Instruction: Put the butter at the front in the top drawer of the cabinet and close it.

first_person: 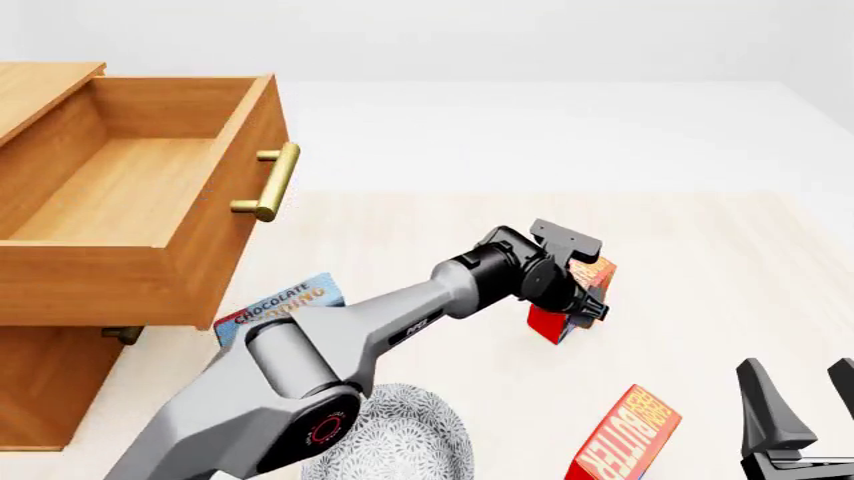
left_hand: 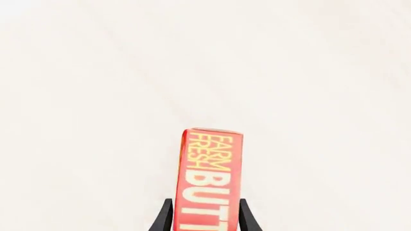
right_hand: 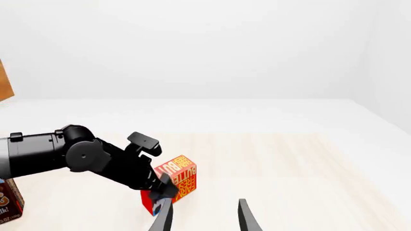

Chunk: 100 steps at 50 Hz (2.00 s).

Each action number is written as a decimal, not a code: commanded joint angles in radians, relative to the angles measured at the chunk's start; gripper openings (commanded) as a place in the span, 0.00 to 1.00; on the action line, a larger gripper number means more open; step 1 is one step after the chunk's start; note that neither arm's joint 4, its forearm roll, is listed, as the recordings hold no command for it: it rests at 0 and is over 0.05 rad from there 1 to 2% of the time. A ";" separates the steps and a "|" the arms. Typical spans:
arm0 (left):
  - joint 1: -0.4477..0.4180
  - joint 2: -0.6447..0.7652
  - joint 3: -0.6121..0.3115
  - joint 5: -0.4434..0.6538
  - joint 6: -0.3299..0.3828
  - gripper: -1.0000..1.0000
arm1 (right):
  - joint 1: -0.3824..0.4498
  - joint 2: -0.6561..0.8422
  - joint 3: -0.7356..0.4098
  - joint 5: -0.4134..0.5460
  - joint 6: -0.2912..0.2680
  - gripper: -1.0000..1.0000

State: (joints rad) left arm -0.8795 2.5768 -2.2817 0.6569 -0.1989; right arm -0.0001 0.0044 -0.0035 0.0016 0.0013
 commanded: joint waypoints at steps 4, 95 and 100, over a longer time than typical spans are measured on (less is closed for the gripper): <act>-0.013 0.075 -0.076 0.028 -0.013 1.00 | 0.000 0.000 0.000 -0.001 0.000 1.00; 0.218 -0.812 0.323 0.364 0.169 0.00 | 0.000 0.000 0.000 -0.001 0.000 1.00; 0.255 -0.843 0.277 0.421 0.172 0.00 | 0.000 0.000 0.000 -0.001 0.000 1.00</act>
State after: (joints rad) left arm -0.6845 1.7994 -1.9433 0.9983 -0.0609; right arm -0.0002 0.0044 -0.0035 0.0016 0.0013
